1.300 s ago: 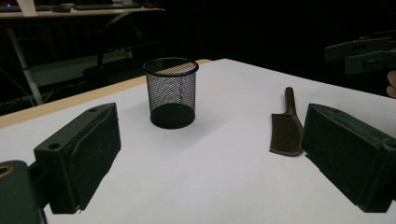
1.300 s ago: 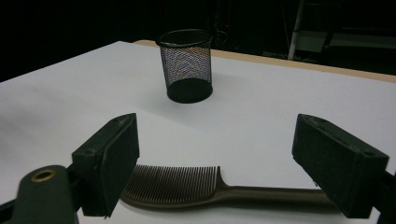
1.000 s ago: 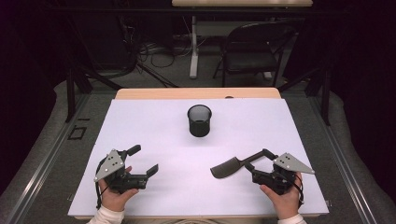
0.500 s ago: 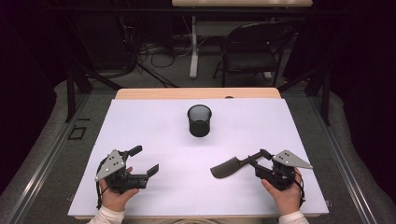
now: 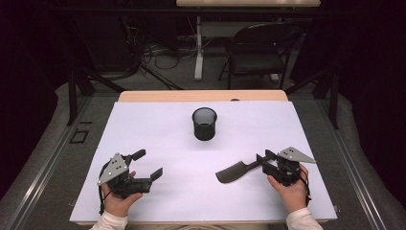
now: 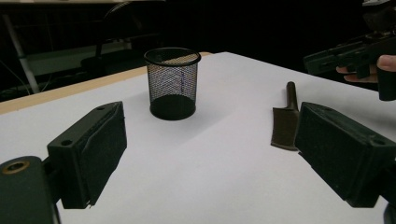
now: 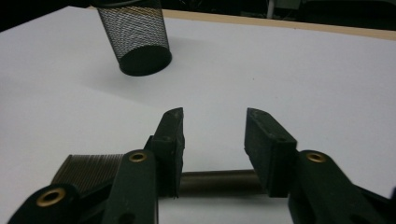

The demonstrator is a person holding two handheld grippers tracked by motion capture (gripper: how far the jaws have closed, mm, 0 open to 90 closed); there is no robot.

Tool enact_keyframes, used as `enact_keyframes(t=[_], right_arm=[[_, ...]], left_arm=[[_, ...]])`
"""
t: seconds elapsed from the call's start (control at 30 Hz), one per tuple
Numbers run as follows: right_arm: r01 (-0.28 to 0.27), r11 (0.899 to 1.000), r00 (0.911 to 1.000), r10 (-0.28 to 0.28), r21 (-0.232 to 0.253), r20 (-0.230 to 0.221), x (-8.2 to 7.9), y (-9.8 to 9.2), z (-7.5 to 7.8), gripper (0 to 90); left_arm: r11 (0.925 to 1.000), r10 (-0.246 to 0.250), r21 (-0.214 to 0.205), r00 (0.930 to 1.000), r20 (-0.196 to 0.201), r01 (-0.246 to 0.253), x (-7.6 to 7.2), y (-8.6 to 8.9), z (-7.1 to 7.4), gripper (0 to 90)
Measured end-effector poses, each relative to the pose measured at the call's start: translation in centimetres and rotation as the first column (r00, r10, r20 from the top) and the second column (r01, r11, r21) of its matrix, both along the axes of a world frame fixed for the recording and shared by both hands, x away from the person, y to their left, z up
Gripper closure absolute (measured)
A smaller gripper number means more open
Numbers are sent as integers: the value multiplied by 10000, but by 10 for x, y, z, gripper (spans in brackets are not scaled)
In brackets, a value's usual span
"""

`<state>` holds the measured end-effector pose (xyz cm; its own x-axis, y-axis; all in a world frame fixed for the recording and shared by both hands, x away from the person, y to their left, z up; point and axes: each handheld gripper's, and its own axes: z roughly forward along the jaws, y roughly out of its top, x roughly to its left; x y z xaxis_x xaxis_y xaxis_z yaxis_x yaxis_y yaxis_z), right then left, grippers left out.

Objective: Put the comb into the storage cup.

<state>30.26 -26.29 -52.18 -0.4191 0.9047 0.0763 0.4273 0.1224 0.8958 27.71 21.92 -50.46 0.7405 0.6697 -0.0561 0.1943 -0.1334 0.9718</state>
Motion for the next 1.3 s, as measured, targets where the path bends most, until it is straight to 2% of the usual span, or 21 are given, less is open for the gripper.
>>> enact_keyframes(t=[0.13,0.4,0.6,0.9,1.3], right_arm=[[258,9996,9997,-258,-153,-23,11,-1,-1,641],[541,9966,9951,-589,-614,-792,29,-5,-10,784],[623,9951,9915,-705,-770,-1091,38,-6,-16,882],[811,9914,9813,-974,-1028,-1658,49,-6,-26,900],[679,9888,9764,-932,-1326,-1950,50,-3,-30,900]], left_arm=[[10000,35,-20,10000,-17,-35,0,0,0,96],[10000,24,-8,10000,-40,-25,1,1,-1,107],[10000,77,-21,9999,-65,-77,1,1,-1,117],[9999,100,47,9999,-138,-99,2,2,-2,145],[9998,191,88,9996,-212,-189,3,3,-3,145]])
